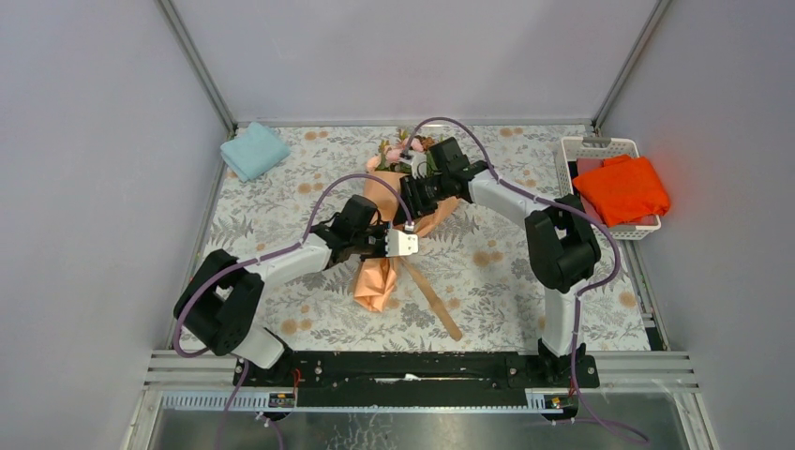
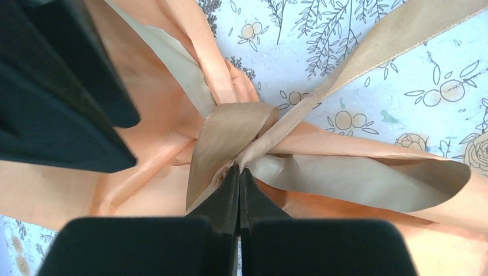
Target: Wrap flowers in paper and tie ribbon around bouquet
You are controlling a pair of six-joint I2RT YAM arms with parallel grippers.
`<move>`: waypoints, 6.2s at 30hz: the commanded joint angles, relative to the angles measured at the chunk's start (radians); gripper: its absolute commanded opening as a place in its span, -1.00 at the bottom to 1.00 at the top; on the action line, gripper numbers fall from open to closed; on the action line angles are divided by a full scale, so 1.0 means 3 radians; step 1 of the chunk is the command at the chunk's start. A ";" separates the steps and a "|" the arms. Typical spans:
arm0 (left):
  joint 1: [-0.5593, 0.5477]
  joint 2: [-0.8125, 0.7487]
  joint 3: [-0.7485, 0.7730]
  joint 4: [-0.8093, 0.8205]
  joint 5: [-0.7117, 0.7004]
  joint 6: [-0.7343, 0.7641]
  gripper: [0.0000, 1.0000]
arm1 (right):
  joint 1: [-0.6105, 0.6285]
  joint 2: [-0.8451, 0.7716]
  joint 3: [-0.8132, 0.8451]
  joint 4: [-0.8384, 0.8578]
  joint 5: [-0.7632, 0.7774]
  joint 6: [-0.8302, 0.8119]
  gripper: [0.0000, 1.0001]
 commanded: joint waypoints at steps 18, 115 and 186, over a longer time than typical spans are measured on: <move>0.0021 -0.0023 -0.0147 0.0345 0.0073 -0.0173 -0.96 | 0.0212 0.0519 0.0400 -0.0587 -0.0201 -0.0851 -0.73; 0.0563 -0.0229 0.0143 -0.0243 0.0963 0.0792 -0.20 | 0.0131 0.0068 -0.0545 0.1129 -0.0055 -0.0115 -1.00; 0.0829 -0.0114 0.0474 -0.1229 0.0704 -0.0368 0.28 | 0.0118 -0.0507 -0.1251 0.1716 0.0440 0.0437 -1.00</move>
